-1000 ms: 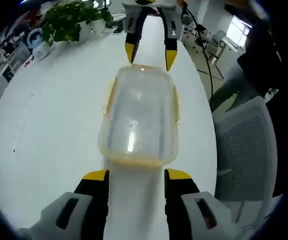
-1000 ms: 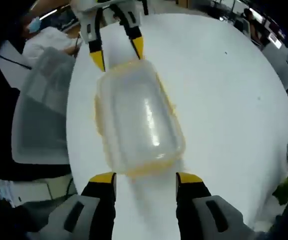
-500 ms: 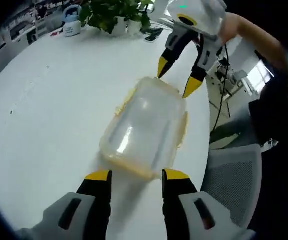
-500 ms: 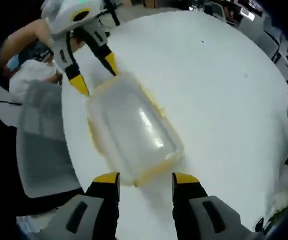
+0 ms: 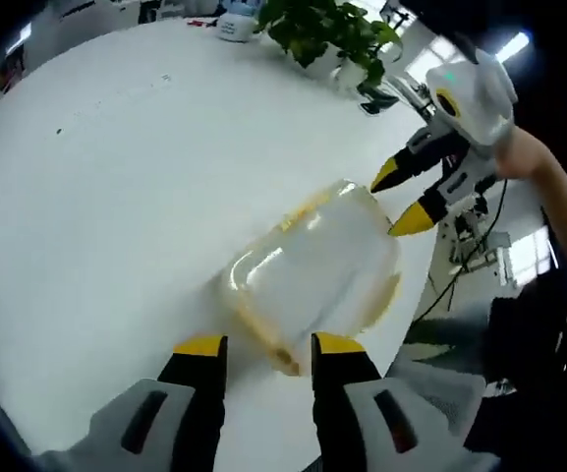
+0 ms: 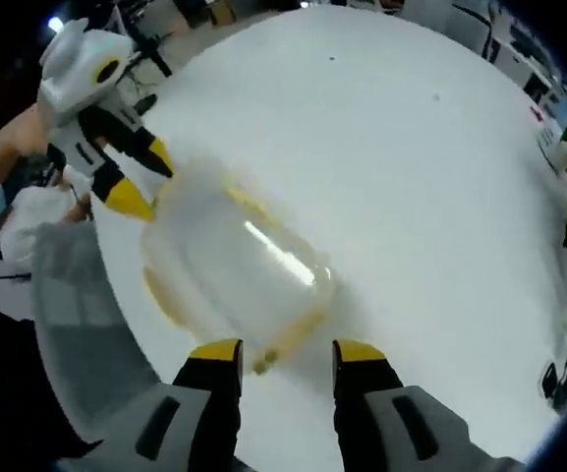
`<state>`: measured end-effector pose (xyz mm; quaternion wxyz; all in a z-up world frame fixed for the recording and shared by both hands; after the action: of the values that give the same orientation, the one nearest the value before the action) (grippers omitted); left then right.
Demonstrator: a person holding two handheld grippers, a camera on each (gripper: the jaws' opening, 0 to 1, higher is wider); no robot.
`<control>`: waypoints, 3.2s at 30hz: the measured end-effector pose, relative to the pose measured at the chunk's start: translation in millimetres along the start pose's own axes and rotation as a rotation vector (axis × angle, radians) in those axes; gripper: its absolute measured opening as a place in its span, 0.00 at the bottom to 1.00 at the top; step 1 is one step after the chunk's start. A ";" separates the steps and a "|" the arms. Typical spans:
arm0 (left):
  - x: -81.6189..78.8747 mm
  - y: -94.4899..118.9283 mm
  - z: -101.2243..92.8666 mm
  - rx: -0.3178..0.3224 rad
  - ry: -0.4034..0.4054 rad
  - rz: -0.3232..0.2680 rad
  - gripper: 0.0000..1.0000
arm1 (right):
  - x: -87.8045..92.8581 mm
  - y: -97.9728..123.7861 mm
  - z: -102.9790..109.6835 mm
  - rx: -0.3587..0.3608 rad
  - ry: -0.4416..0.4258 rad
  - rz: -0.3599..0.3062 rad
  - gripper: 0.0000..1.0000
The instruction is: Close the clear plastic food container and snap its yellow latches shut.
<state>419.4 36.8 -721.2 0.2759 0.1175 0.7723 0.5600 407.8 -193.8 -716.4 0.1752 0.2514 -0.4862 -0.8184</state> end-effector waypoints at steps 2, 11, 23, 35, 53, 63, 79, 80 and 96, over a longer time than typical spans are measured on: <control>0.1 -2.0 -1.8 0.035 0.122 0.023 0.29 | -2.9 -2.0 0.0 -0.008 -0.074 -0.026 0.35; 6.2 -8.4 -5.6 0.042 0.265 0.049 0.29 | -6.3 -7.6 6.3 -0.012 -0.162 -0.015 0.32; 12.6 -7.3 -10.8 0.060 0.354 0.069 0.28 | -0.1 -11.8 4.1 -0.058 -0.297 -0.048 0.34; 11.6 -7.7 -12.4 0.059 0.387 0.081 0.27 | 1.1 -11.7 4.8 -0.057 -0.343 -0.049 0.33; 11.6 -9.5 -10.2 0.071 0.451 0.123 0.25 | 2.4 -13.0 8.3 -0.042 -0.390 -0.068 0.31; 14.8 -13.9 -10.7 0.082 0.456 0.112 0.23 | 3.4 -16.0 8.3 -0.059 -0.413 -0.052 0.30; 19.1 -8.4 -14.1 0.098 0.406 0.079 0.26 | 13.7 -12.4 11.0 -0.107 -0.369 -0.140 0.31; 18.2 -7.6 -11.0 0.095 0.333 0.049 0.25 | 13.2 -11.7 10.4 -0.096 -0.290 -0.159 0.31; -13.9 39.6 -40.0 -0.015 -0.494 -0.126 0.28 | -31.0 13.3 45.2 -0.011 0.344 -0.089 0.27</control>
<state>403.5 11.6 -671.4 0.4913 0.2004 0.6831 0.5018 407.3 -151.5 -679.0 0.2207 0.4083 -0.4329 -0.7728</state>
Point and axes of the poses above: the point that each gripper's makers call its tool centre point, and the gripper's own axes: y roughly backward along the fingers, z roughly to its left, x roughly out of its underside, the point moved 8 cm from there along y, roughly backward along the fingers, and after that the axes turned 10 degrees about -x, right-handed, at the moved point
